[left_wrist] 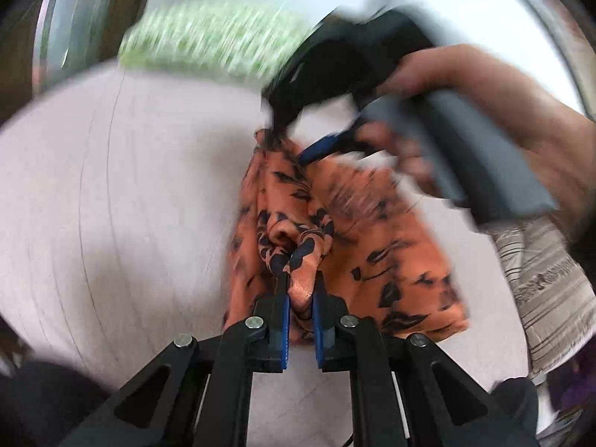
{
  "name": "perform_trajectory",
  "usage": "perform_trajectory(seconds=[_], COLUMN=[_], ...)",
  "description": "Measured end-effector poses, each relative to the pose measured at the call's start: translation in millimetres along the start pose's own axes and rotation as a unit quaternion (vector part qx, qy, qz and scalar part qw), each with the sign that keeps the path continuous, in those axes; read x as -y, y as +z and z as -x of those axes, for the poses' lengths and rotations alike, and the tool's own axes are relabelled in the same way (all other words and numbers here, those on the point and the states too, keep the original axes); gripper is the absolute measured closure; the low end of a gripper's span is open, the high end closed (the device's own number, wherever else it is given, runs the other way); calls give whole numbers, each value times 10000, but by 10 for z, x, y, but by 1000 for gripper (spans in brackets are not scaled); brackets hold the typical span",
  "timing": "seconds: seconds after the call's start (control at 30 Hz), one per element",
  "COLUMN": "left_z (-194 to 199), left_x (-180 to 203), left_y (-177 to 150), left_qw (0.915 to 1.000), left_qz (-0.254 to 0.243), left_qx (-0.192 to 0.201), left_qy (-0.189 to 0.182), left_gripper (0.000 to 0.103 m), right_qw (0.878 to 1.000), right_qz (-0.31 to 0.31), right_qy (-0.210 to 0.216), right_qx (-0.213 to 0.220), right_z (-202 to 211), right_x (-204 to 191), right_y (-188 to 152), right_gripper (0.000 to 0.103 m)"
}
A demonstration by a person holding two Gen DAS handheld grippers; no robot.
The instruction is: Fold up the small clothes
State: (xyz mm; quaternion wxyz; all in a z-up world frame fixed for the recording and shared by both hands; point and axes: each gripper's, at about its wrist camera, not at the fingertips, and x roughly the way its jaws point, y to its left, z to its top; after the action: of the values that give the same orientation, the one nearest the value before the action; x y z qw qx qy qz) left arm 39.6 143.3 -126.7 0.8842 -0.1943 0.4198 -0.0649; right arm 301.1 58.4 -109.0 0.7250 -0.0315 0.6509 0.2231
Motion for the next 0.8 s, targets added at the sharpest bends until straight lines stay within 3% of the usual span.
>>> perform_trajectory(seconds=[0.03,0.1,0.17,0.23,0.43,0.6,0.73,0.8], left_z=[-101,-123,-63,13,264,475,557,480], left_x=[-78,-140,-139,-169,-260,-355,-31,212], left_y=[-19,-25,-17,-18,-90,-39,213,386], left_qw=[9995,9989,9993,9991,9983,9948,9965,9966], left_qz=[154,335,321,404,434,561,109,-159], left_qx=[-263,-333,-181,-34,218,532,783,790], left_qy=[29,36,37,78,318,663,265,-176], left_gripper=[90,85,83,75,74,74,71,66], right_qw=[10000,9992,9977,9949,9819,9708,9521,9424], right_qz=[-29,-175,-166,-207,-469,-1047,-1360,-1433], right_qy=[75,340,547,703,1324,1659,2147,2403], right_qx=[-25,128,373,693,1268,1381,1700,1834], right_z=[-94,-148,13,271,839,841,808,815], right_x=[28,124,169,268,797,1423,1730,1804], right_y=[-28,-95,-151,-260,-1095,-1849,-2189,-2230], right_gripper=[32,32,32,32,30,30,30,30])
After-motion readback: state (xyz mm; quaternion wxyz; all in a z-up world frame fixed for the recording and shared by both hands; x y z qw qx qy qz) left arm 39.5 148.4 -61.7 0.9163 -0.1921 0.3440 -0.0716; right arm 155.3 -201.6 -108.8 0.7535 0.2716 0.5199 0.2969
